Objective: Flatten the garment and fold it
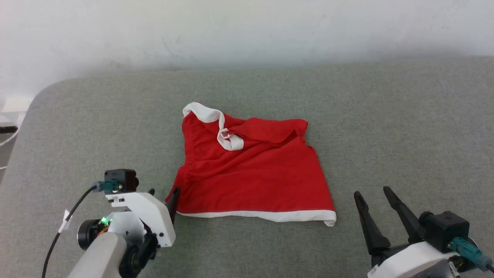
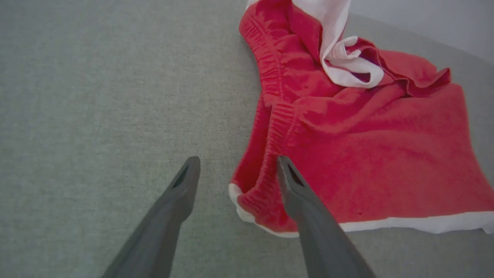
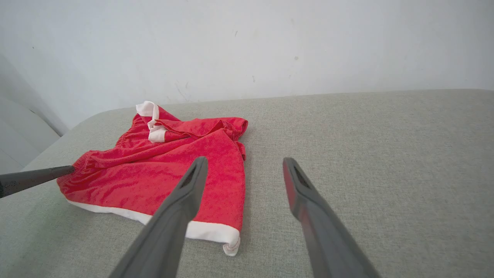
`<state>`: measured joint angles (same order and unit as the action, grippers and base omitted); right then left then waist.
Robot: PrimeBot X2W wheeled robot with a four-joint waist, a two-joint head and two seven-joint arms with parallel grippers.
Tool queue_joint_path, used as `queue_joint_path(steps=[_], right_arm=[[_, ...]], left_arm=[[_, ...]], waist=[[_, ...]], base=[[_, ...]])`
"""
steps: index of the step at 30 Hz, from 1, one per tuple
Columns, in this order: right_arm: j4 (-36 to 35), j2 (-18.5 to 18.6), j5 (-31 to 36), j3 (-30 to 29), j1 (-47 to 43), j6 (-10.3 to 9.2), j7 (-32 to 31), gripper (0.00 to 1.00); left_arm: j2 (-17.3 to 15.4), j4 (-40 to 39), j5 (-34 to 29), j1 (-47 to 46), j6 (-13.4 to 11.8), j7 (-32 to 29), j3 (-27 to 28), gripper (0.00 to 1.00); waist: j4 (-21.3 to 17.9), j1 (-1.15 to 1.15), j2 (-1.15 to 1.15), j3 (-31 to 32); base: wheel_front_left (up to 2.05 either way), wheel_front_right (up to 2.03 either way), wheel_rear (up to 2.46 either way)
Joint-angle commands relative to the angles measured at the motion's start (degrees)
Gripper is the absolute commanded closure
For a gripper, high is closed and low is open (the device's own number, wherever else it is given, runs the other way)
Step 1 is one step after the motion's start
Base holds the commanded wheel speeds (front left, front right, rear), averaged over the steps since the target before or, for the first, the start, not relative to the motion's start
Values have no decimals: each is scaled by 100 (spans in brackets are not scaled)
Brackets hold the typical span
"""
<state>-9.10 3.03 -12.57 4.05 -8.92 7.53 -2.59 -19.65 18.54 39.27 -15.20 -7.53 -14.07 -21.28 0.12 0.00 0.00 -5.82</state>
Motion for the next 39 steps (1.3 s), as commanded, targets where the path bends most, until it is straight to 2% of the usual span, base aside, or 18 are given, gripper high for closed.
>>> queue_joint_path(steps=[1, 7, 14, 15, 16, 17, 18, 23, 32, 39], right_arm=[[-36, -15, 11, 9, -24, -4, -28, 0], [-2, -15, -31, 117, -10, -4, -26, 0], [64, -15, -55, 135, 53, -4, -26, 0], [74, -15, -55, 125, 57, -4, -28, 0], [83, -15, -64, 111, 63, -4, -29, 0], [93, -15, -69, 88, 69, -4, -30, 0], [109, -15, -69, 64, 75, -4, -38, 0], [224, -15, -61, 20, 136, -4, -258, 0], [986, 46, -374, 127, 724, -4, -1909, 0], [1815, 172, -535, 452, 1556, -4, -2762, 0]], left_arm=[[-87, -71, -16, 76, 61, -199, -77, 0], [-286, 89, -17, -87, 94, -1095, -363, 0], [-112, 861, -18, -446, 298, -1675, -730, 0], [-77, 949, -45, -479, 355, -1747, -821, 8], [-40, 1021, -76, -502, 412, -1806, -914, 52], [8, 1080, -90, -513, 466, -1849, -991, 91], [63, 1127, -82, -512, 518, -1882, -1050, 100], [158, 1180, -57, -469, 542, -1805, -1093, 100], [107, 327, -211, -313, 145, -641, -720, 100], [91, -459, -286, -216, -27, -408, -671, 100]], waist=[[17, 0, 0, 36], [-89, 0, 0, -4], [-317, 0, 0, -141], [-342, 0, 0, -153], [-365, 0, 0, -164], [-380, 0, 0, -170], [-390, 0, 0, -173], [-399, 0, 0, -166], [-66, 0, 0, -92], [263, 0, 0, -195]], base=[[0, 0, 0], [0, 0, 0], [0, 0, 0], [0, 0, 0], [0, 0, 0], [0, 0, 0], [0, 0, 0], [0, 0, 0], [0, 0, 0], [0, 0, 0]])
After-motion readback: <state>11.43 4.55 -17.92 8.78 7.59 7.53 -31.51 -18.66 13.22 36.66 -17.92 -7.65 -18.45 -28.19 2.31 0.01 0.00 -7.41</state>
